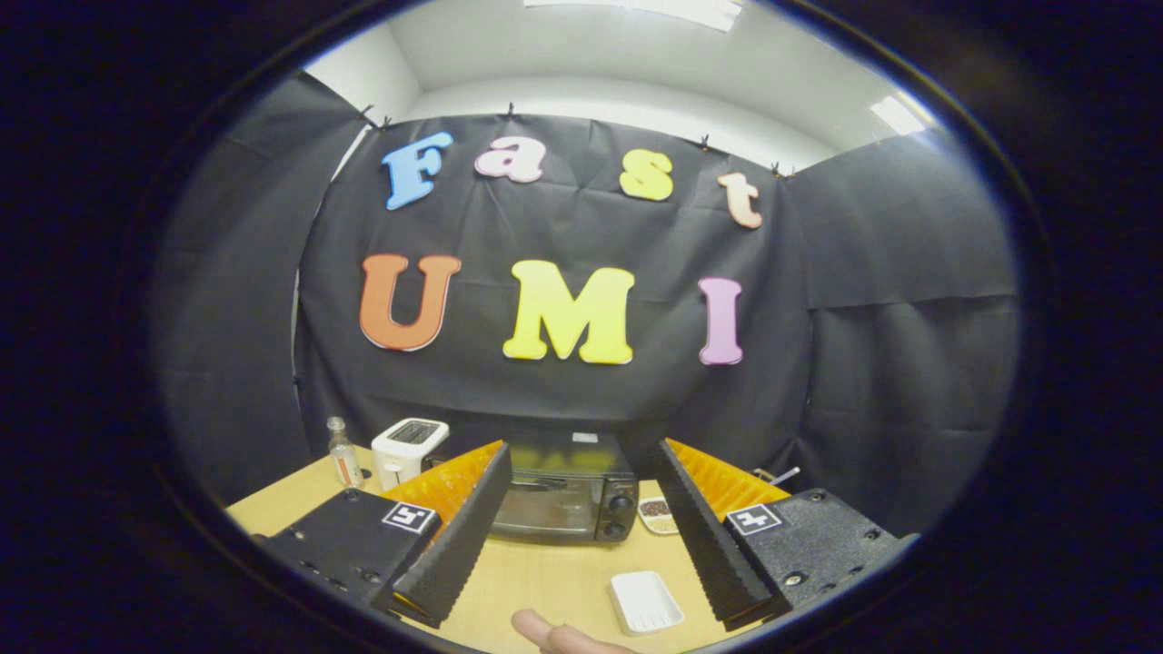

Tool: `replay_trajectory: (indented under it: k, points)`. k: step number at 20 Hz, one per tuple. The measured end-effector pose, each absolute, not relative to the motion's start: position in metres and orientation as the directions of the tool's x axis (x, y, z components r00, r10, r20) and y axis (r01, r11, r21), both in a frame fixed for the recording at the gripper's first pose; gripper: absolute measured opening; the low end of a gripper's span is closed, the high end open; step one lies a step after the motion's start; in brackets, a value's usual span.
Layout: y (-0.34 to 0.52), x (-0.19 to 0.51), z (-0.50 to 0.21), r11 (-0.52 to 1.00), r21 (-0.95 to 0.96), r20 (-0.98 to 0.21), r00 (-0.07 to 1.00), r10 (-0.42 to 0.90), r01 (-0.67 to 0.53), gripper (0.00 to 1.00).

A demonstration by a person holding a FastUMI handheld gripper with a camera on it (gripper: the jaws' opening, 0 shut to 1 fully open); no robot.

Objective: Open the toaster oven, put the food inside, and close the toaster oven door.

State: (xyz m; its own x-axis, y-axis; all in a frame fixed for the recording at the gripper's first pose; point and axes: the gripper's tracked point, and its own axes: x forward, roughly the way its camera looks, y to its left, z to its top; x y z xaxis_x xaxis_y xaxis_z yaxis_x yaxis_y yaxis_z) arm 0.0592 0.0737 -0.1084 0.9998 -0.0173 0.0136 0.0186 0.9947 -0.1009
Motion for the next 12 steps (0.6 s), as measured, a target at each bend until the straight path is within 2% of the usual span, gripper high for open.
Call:
replay_trajectory:
  k: [6,12]
  points:
    - [0.035,-0.035,-0.075,0.994,-0.091,0.058,0.997,-0.055,0.060,1.00]
    - [0.034,-0.105,-0.065,0.992,-0.127,0.179,0.984,-0.002,0.025,1.00]
